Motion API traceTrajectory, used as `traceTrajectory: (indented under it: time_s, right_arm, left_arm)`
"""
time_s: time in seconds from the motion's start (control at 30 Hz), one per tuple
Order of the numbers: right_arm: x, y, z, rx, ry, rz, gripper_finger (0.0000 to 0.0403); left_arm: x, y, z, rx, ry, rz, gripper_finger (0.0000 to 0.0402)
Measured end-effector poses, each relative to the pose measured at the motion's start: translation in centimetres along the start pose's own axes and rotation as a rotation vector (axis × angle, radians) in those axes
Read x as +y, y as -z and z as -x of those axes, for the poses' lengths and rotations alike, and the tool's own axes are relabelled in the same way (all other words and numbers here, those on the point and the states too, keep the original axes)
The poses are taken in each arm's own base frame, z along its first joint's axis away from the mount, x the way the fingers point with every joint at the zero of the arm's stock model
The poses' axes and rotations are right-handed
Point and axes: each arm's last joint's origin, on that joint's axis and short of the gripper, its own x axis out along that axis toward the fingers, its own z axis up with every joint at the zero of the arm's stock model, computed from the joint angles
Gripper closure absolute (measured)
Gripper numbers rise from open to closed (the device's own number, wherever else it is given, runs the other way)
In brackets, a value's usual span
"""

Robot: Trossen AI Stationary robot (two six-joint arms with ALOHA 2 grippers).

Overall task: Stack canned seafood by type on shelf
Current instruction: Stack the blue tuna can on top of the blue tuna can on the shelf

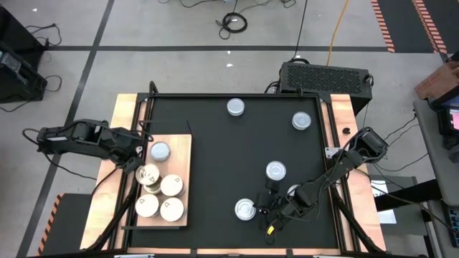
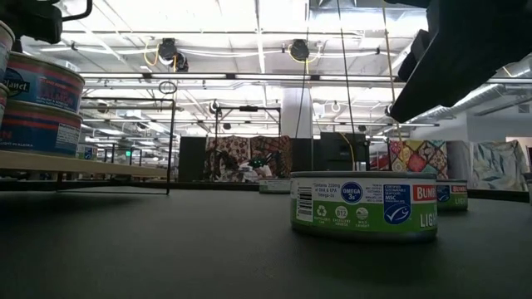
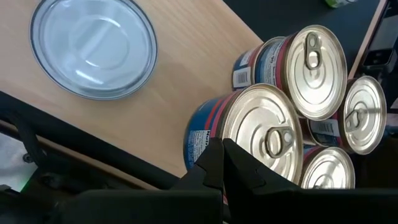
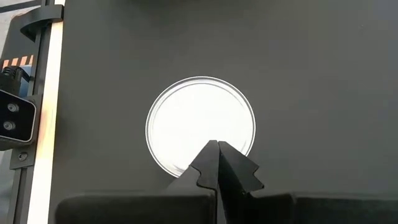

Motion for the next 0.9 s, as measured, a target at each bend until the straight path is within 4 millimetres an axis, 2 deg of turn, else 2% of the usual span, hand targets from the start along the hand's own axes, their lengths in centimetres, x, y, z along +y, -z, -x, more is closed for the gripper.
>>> traceTrajectory:
  time_s: [0.3,0.43,0.9]
  right_arm:
    - [0.0,0.0,0.0,-0.001,-0.001,-0.001,0.0403]
    - [0.0,0.0,0.0,-0.002,-0.001,-0.001,0.0403]
    - [0.0,0.0,0.0,-0.002,-0.001,-0.001,0.0403]
  left_arm:
    - [0.0,-0.1,-0.1,-0.007,0.002,0.020,0.0402]
    - [-0.1,-0.3,-1.9,0.048,0.066,0.010,0.0401]
    - [-0.5,-0.5,-2.2,0.101,0.088,-0.087,0.0401]
